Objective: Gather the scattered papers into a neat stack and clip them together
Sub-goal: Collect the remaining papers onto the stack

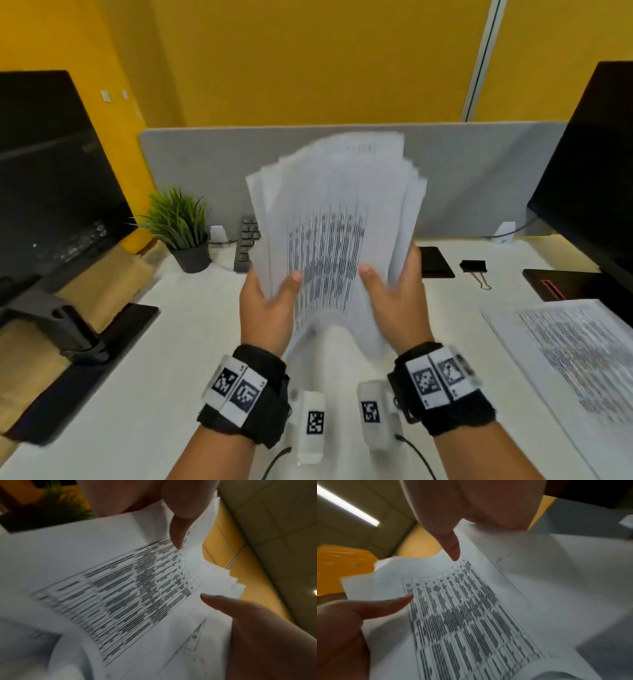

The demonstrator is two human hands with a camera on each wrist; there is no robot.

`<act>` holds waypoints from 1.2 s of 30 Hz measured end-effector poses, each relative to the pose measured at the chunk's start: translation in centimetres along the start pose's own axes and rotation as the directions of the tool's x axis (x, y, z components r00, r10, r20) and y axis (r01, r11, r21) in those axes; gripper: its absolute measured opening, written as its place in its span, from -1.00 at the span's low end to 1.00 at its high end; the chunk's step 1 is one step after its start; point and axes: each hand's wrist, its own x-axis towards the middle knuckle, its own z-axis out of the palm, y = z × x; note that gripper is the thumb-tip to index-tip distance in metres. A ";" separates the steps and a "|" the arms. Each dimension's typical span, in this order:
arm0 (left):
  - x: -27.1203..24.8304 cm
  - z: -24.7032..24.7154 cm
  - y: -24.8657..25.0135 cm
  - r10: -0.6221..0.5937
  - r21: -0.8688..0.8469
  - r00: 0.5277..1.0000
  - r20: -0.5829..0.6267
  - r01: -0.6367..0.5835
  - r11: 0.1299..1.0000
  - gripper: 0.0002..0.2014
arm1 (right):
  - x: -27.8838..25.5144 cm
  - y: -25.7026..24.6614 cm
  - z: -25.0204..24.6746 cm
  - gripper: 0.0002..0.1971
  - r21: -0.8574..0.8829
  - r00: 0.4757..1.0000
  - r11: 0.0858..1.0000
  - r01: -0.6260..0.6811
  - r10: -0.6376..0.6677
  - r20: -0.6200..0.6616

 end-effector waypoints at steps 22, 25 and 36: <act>0.3 -1.6 -0.4 -0.051 0.130 0.999 0.019 0.048 0.990 -0.26 | -1.5 0.6 -0.6 -0.41 -0.030 0.998 0.999 0.036 -0.038 -0.050; -0.4 -0.9 -1.1 -0.067 0.169 0.996 -0.050 0.075 0.983 -0.61 | -2.4 1.8 0.3 -0.46 -0.015 0.996 0.999 -0.046 0.045 -0.075; 2.8 -2.6 1.8 -0.019 0.068 0.998 0.065 0.015 0.998 0.07 | 0.5 0.0 -1.9 -0.33 0.264 0.999 0.964 -0.004 0.017 -0.047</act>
